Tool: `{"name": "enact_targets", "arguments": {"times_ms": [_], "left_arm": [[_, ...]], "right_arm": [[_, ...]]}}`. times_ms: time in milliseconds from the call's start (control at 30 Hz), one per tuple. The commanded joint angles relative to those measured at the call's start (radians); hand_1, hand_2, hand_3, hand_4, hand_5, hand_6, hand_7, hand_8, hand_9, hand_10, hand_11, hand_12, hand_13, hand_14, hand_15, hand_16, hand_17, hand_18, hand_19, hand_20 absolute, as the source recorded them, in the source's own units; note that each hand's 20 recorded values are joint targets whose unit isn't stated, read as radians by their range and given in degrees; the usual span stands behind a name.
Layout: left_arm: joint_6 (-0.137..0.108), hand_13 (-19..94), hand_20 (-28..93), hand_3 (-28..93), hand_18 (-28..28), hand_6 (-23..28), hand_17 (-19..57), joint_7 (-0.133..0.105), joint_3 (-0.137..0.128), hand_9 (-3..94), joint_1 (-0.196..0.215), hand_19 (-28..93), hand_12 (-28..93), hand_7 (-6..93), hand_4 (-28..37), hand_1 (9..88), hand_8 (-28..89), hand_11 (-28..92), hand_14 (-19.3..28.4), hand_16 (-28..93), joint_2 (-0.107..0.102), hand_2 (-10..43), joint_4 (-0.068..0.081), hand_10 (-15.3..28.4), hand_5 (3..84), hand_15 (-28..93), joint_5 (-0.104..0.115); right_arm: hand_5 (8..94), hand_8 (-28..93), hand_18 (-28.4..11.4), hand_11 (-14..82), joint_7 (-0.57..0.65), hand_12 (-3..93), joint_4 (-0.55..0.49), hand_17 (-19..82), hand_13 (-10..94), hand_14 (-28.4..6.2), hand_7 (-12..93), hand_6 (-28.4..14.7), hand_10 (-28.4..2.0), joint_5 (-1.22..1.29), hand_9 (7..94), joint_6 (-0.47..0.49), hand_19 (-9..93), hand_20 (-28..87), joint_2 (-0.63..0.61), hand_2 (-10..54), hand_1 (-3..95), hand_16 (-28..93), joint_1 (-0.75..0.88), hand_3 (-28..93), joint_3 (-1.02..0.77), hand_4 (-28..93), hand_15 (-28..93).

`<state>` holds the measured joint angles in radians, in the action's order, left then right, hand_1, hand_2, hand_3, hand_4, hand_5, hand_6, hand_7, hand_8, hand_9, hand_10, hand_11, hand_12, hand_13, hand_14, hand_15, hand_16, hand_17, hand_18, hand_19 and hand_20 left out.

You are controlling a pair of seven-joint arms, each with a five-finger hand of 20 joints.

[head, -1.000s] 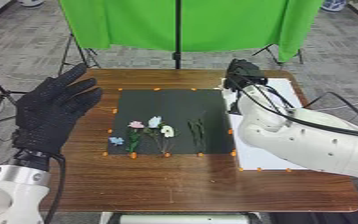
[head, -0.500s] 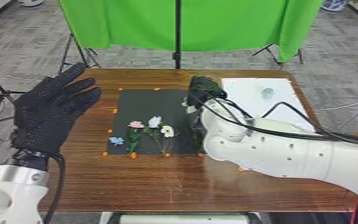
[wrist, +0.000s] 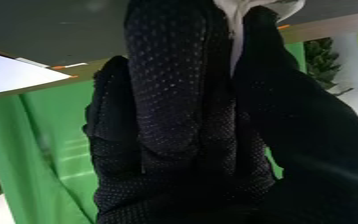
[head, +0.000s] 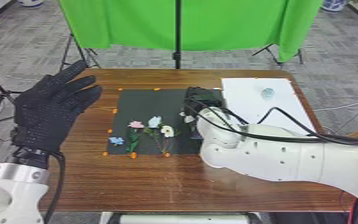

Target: Arrange flowers

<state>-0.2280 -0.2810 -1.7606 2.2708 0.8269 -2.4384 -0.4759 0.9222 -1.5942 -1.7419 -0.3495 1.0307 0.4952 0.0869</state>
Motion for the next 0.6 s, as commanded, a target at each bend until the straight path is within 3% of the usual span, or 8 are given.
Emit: {"name": "enact_targets", "arguments": {"times_ms": [33, 367, 600], "left_arm": [[0.015, 25, -14, 78, 28.4, 12.0, -6.5, 0.020, 0.000, 32.0, 0.002, 74, 11, 13.4, -21.8, 22.2, -9, 32, 28.4, -11, 0.010, 7.9, 0.008, 22.2, 39.3, 56, 0.001], [0.017, 25, -14, 78, 28.4, 12.0, -6.5, 0.040, 0.004, 32.0, -0.011, 74, 11, 13.4, -21.9, 22.3, -8, 32, 28.4, -11, 0.018, 7.9, 0.012, 22.2, 39.3, 56, -0.003], [0.020, 25, -14, 78, 28.4, 12.0, -6.5, 0.042, 0.007, 32.0, -0.017, 74, 11, 13.4, -21.9, 22.3, -9, 32, 28.4, -11, 0.016, 7.8, 0.014, 22.1, 39.3, 56, -0.002]], "right_arm": [[75.8, -1, -16.9, 7.9, 0.005, 27.9, 0.000, 44, 89, -2.6, 15, 2.9, -6.4, -0.027, 92.1, 0.018, 93, 12, -0.005, -9.5, 51.4, 21, 0.000, 70, -0.014, -28, 45], [68.4, -12, -18.1, 21.8, 0.052, 17.1, -0.002, 44, 88, -3.5, 15, 2.3, -9.4, -0.083, 88.0, 0.067, 93, 14, -0.004, -9.5, 41.1, 20, -0.014, 76, 0.004, -28, 48], [67.4, -12, -18.3, 23.4, 0.054, 16.7, -0.002, 44, 87, -3.7, 15, 1.8, -9.5, -0.082, 88.2, 0.068, 93, 14, -0.005, -9.5, 39.9, 20, -0.019, 76, 0.009, -28, 49]]}}
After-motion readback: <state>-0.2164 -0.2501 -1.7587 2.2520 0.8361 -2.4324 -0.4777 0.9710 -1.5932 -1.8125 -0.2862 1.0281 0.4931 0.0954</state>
